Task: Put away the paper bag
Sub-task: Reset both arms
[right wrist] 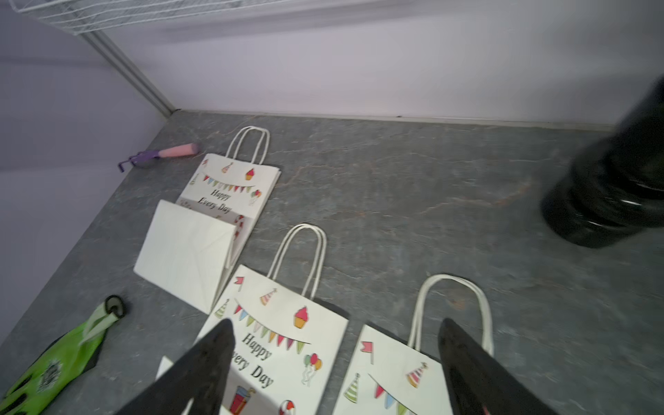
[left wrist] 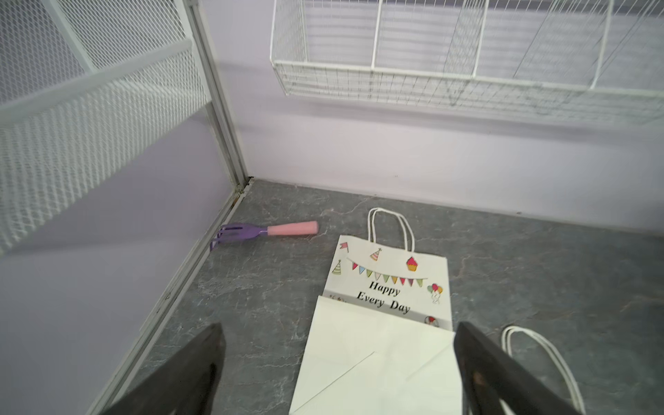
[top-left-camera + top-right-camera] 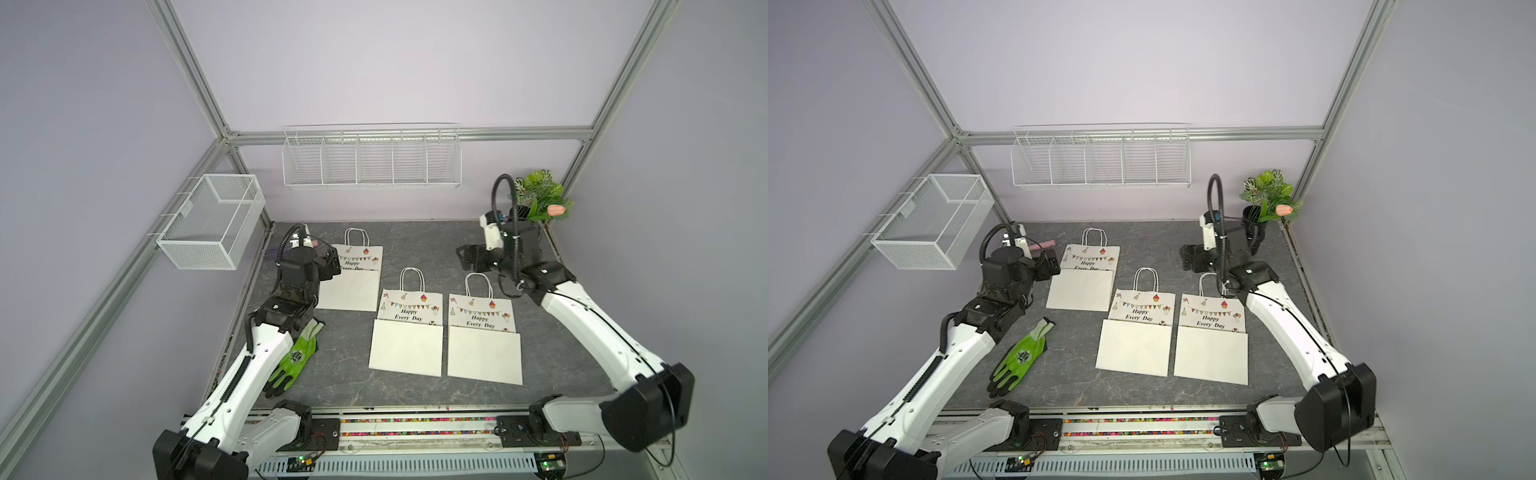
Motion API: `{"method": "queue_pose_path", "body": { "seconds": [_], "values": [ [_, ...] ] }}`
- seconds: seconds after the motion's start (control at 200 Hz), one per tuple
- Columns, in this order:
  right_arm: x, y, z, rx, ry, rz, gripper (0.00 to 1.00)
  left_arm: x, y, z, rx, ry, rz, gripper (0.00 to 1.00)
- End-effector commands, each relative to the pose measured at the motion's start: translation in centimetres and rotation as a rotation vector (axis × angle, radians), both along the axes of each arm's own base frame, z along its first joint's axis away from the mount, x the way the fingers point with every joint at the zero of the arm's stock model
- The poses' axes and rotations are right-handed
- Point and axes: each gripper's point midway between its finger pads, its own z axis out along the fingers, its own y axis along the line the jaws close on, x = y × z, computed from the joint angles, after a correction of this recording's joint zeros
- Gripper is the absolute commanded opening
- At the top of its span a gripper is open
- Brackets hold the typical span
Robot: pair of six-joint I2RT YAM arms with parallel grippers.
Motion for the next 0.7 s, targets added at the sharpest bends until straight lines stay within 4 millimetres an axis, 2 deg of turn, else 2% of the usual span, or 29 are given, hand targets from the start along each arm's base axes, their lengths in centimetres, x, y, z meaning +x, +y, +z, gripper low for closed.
{"method": "queue_pose_path", "body": {
  "seconds": [0.0,0.055,0.07,0.125,0.175,0.235,0.25,0.3,0.34,0.385,0.45,0.505,0.575,0.695],
  "values": [
    [-0.2,-5.3,-1.9,-0.085,-0.029,-0.111,0.89,1.1,1.5,-2.1,0.135,-0.039,0.066,1.00],
    [-0.2,-6.9,-3.1,-0.104,-0.013,-0.149,0.89,1.1,2.7,-4.3,0.178,-0.022,0.115,1.00],
    [0.0,-8.3,-3.6,-0.117,-0.005,-0.182,0.89,1.1,2.9,-5.0,0.180,-0.018,0.126,0.99],
    [0.2,-10.0,-4.9,-0.155,0.010,-0.234,0.89,1.1,3.8,-7.2,0.180,-0.001,0.146,0.99],
    [0.5,-11.4,-6.0,-0.190,0.011,-0.282,0.89,1.2,3.9,-9.0,0.180,0.010,0.122,1.00],
    [0.9,-12.0,-6.7,-0.231,-0.044,-0.261,0.89,1.5,3.8,-10.8,0.195,0.012,0.094,1.00],
    [0.6,-12.1,-7.8,-0.246,-0.045,-0.248,0.89,1.5,3.7,-11.1,0.197,0.010,0.088,1.00],
    [0.5,-12.4,-8.6,-0.273,-0.115,-0.241,0.89,1.6,3.3,-12.2,0.202,0.000,0.061,1.00],
    [0.2,-12.9,-9.1,-0.273,-0.163,-0.256,0.89,1.8,2.7,-12.3,0.192,-0.043,0.027,0.99],
    [-0.2,-13.9,-9.6,-0.267,-0.206,-0.295,0.89,1.8,2.0,-13.4,0.213,-0.072,-0.033,1.00],
    [-0.8,-15.5,-10.1,-0.254,-0.244,-0.367,0.89,2.0,2.7,-15.2,0.197,-0.068,-0.013,0.99],
    [-1.3,-16.7,-10.6,-0.245,-0.266,-0.425,0.89,1.7,3.6,-15.2,0.181,-0.132,0.034,0.99],
    [-1.4,-17.7,-11.2,-0.226,-0.276,-0.459,0.89,1.4,4.8,-15.7,0.148,-0.128,0.080,0.99],
    [-0.9,-18.3,-12.1,-0.198,-0.298,-0.480,0.89,1.9,5.1,-16.0,0.128,-0.103,0.070,0.99]
  ]
}}
